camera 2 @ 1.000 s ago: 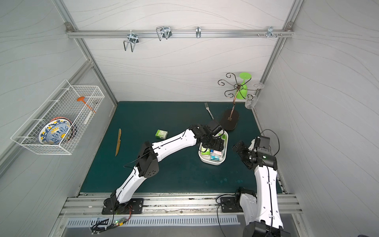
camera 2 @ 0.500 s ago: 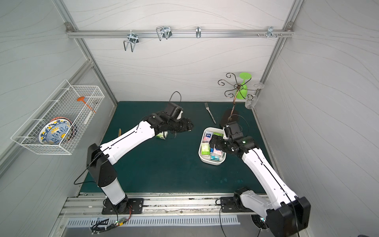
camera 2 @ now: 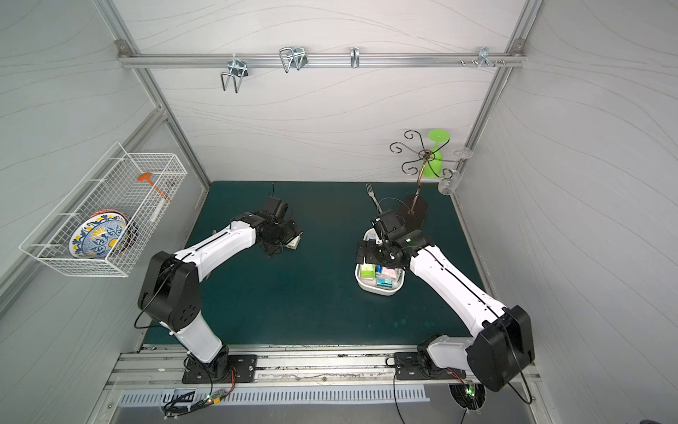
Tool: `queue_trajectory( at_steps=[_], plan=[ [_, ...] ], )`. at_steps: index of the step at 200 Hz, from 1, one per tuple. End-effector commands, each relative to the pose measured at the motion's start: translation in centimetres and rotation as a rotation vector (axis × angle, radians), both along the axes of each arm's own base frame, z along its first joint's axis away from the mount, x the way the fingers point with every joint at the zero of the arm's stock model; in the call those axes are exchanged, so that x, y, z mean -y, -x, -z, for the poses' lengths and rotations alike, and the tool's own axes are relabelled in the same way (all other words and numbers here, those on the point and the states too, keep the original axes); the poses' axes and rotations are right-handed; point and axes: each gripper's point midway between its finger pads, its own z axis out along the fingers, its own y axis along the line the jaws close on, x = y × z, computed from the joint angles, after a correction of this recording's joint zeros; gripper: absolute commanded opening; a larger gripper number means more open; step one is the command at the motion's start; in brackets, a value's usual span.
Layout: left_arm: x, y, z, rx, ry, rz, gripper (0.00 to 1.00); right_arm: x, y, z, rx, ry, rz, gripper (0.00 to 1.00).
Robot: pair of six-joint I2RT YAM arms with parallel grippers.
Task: Put the pocket tissues into the storage box
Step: Pick up the pocket tissues from the center of the board.
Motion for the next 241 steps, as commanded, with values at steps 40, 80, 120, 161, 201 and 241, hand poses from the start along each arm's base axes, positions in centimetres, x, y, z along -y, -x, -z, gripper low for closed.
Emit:
queue_trajectory(
  at_steps=[40, 80, 120, 161, 201, 241],
  plan=[
    [-2.0, -4.4, 1.9, -0.018, 0.054, -0.262, 0.97, 1.2, 0.7, -0.3, 0.017, 0.062, -0.022, 0.99],
    [-1.9, -6.8, 2.6, -0.027, 0.059, -0.293, 0.94, 1.6, 0.9, 0.0, 0.012, 0.081, -0.029, 0.99],
    [-1.6, -6.7, 4.6, -0.07, 0.07, -0.32, 0.9, 2.3, 1.2, 0.0, 0.019, 0.104, -0.023, 0.99],
    [-1.6, -6.1, 6.3, -0.105, 0.072, -0.337, 0.89, 3.2, 1.5, 0.3, 0.015, 0.113, -0.004, 0.99],
    [-1.4, -6.3, 7.8, -0.134, 0.055, -0.316, 0.8, 4.0, 1.7, 0.0, 0.021, 0.121, 0.013, 0.99],
    [-0.8, -6.7, 8.4, -0.128, 0.075, -0.278, 0.51, 4.9, 1.9, -0.2, 0.028, 0.123, 0.035, 0.99]
  ],
)
